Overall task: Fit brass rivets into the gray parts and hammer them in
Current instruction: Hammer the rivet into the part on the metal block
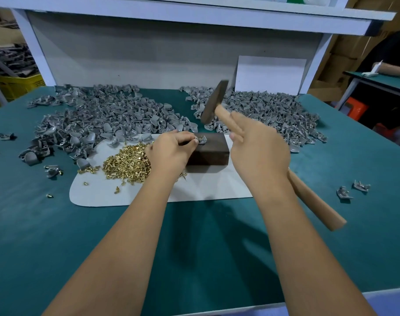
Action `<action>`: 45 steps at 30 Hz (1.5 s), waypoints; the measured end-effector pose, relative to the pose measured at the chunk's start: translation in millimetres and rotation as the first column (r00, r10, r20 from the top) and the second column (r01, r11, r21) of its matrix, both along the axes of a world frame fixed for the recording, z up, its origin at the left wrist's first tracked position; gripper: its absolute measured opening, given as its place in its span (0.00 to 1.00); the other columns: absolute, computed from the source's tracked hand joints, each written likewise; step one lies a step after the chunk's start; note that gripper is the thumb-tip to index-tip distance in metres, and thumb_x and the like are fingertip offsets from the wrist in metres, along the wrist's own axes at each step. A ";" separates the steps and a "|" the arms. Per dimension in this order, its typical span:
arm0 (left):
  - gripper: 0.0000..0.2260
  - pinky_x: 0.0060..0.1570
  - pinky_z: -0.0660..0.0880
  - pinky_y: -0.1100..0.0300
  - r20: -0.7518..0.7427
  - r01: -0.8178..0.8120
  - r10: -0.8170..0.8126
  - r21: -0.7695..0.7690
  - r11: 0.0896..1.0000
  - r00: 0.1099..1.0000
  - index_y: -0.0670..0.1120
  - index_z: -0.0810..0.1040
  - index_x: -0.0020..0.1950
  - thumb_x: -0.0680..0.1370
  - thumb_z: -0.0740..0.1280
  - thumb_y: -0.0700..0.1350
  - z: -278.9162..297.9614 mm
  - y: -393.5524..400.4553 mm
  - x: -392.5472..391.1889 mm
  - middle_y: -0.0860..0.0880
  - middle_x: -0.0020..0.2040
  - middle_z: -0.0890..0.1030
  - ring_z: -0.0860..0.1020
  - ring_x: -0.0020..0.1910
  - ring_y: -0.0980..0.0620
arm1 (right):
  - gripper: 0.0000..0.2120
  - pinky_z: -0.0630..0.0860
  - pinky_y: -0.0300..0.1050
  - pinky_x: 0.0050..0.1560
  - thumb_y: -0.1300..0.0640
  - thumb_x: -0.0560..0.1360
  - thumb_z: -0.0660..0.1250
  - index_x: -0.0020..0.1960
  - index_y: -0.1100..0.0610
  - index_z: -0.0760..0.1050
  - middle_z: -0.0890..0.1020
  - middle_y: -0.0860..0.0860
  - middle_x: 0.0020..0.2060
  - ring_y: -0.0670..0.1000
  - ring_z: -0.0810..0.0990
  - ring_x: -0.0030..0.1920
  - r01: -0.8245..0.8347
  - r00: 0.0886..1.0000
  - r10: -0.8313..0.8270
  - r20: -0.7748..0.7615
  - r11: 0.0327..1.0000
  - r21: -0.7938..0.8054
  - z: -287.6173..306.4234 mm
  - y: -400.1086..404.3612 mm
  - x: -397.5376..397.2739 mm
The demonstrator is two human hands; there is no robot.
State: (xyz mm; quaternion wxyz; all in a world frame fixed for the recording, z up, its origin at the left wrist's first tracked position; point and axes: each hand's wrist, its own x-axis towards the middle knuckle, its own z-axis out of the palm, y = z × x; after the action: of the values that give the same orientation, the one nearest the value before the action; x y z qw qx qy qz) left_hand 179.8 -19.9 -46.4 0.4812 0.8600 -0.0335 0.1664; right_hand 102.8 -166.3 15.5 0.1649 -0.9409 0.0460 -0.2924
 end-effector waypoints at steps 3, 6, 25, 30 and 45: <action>0.11 0.68 0.63 0.42 0.015 -0.017 0.016 0.008 1.000 1.000 0.64 0.81 0.36 0.77 0.71 0.52 -1.3 0.4 -0.4 0.64 0.47 0.82 0.76 0.63 0.55 | 0.19 0.65 0.45 0.36 0.55 0.79 0.62 0.68 0.41 0.69 0.82 0.52 0.43 0.59 0.80 0.44 0.013 0.999 -0.013 0.041 1.000 0.018 -2.6 -0.2 -2.9; 0.14 0.68 0.66 0.42 -0.013 0.023 -0.023 -0.049 0.999 1.000 0.66 0.79 0.33 0.76 0.72 0.50 0.3 0.5 0.1 0.63 0.48 0.83 0.77 0.64 0.52 | 0.15 0.64 0.45 0.37 0.55 0.78 0.61 0.62 0.42 0.70 0.77 0.51 0.38 0.59 0.80 0.46 -0.045 0.992 0.031 -0.124 0.993 -0.110 -9.1 1.7 -1.6; 0.05 0.71 0.62 0.45 -0.005 -0.033 0.032 -0.041 0.999 0.999 0.56 0.86 0.50 0.77 0.71 0.52 -4.6 0.6 7.0 0.58 0.55 0.84 0.74 0.66 0.56 | 0.21 0.61 0.44 0.35 0.58 0.77 0.61 0.66 0.40 0.66 0.78 0.49 0.40 0.57 0.80 0.44 -0.014 0.994 -0.011 -0.110 0.974 -0.224 -8.6 7.4 -0.9; 0.05 0.72 0.58 0.48 -0.022 -0.037 0.037 -0.019 0.999 0.999 0.57 0.86 0.50 0.77 0.71 0.52 -2.7 -1.1 6.5 0.60 0.57 0.83 0.72 0.68 0.57 | 0.19 0.61 0.44 0.31 0.56 0.78 0.61 0.67 0.43 0.68 0.76 0.50 0.37 0.55 0.70 0.34 0.062 0.996 -0.051 0.074 0.988 -0.143 3.3 -2.5 5.1; 0.06 0.71 0.57 0.51 -0.023 0.004 -0.006 -0.053 0.999 1.000 0.64 0.82 0.46 0.78 0.71 0.50 1.4 -1.4 2.8 0.57 0.53 0.84 0.73 0.66 0.55 | 0.19 0.64 0.45 0.35 0.55 0.78 0.60 0.68 0.42 0.66 0.75 0.51 0.36 0.56 0.72 0.36 -0.011 0.999 -0.002 -0.050 0.966 -0.257 -8.9 -1.6 0.7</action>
State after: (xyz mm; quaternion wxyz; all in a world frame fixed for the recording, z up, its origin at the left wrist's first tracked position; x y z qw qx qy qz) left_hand 182.6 -21.3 -45.1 0.5048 0.8487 -0.0255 0.1559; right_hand 103.4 -167.9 6.6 0.0407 -0.9614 0.0096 -0.2720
